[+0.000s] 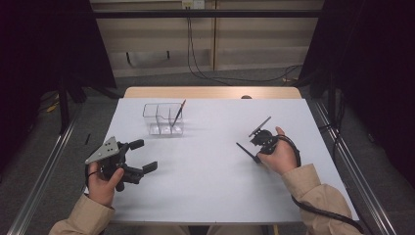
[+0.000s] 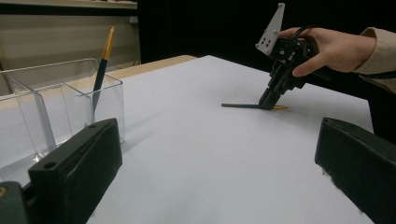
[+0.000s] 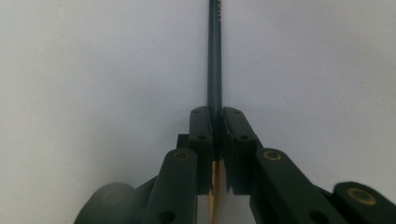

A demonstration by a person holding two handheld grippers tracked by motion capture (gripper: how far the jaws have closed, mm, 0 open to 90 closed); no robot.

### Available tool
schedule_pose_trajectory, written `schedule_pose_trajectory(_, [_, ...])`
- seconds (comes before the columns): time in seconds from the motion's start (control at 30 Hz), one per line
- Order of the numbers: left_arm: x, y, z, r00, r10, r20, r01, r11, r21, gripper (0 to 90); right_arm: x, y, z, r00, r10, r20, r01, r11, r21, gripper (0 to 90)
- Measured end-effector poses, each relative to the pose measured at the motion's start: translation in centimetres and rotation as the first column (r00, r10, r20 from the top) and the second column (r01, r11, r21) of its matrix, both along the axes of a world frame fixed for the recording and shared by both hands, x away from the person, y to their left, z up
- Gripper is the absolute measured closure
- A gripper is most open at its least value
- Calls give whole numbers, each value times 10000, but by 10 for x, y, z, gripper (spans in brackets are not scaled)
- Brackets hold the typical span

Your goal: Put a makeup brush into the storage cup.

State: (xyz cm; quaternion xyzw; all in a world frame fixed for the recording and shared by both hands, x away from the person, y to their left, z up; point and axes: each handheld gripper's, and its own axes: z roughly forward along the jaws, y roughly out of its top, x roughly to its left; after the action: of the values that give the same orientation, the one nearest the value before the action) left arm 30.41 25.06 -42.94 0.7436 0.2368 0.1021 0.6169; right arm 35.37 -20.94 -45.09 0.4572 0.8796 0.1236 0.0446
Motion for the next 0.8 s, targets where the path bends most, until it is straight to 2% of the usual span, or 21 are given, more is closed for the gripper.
schedule_pose_trajectory(0.2, [0, -2, -1, 10000, -43, -49, 43, 10000, 18, 5, 4, -1, 0, 9991, -224, -370, 229, 9997, 109, 826])
schedule_pose_trajectory(0.5, [0, -2, -1, 10000, -51, -47, 52, 10000, 61, 5, 7, 1, 1, 9987, 44, -514, -50, 9999, -116, 837])
schedule_pose_trajectory(0.63, [0, -2, -1, 10000, -52, -62, 53, 10000, 63, 5, 8, 4, 1, 9982, 342, -493, -359, 9988, -340, 838])
schedule_pose_trajectory(0.8, [0, -2, 0, 9999, -80, -69, 80, 9999, 76, 5, 10, 3, 2, 9965, 580, -603, -596, 9979, -262, 839])
